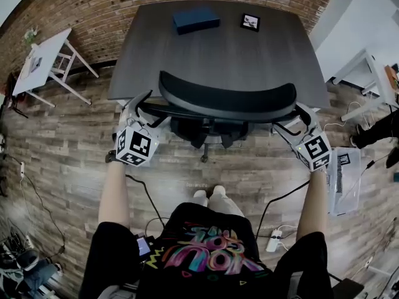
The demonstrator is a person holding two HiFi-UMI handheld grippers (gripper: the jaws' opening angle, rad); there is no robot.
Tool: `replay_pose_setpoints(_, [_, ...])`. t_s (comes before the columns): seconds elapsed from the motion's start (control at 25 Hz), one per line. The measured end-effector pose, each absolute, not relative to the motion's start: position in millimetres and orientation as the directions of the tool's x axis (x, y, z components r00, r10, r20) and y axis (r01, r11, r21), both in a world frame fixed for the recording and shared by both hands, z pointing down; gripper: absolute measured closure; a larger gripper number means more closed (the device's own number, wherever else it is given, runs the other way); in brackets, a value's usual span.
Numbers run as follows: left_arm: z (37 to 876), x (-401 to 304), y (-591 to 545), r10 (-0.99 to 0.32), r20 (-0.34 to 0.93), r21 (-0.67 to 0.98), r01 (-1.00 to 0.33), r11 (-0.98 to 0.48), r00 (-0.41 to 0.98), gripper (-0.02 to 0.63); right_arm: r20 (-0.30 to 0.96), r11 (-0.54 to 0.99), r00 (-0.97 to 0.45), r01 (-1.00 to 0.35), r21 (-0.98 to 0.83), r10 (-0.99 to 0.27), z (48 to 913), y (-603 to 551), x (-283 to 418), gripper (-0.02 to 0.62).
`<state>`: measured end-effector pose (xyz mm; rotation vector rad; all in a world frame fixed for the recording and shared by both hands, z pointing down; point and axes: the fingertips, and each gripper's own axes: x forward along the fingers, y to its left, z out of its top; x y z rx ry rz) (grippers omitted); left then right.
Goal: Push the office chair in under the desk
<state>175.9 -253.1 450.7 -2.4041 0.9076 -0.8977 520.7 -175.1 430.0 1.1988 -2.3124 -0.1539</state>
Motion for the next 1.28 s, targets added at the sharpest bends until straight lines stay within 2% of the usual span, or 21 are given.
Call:
replay_pose_setpoints(0.44, [453,172,-282,-0.690,0.485,-0.538,-0.438,-0.720,0.537,0.235,0.381,0.609,-0.487,-0.713,0.347,-0.786,428,-206,519,0.229])
replay_pose_setpoints(1.28, [456,170,-313,-0.698,0.499,-0.535,-0.451,-0.714,0.513,0.235,0.376,0.608,-0.487,-0.709,0.357,-0.788,430,-238,517,0.227])
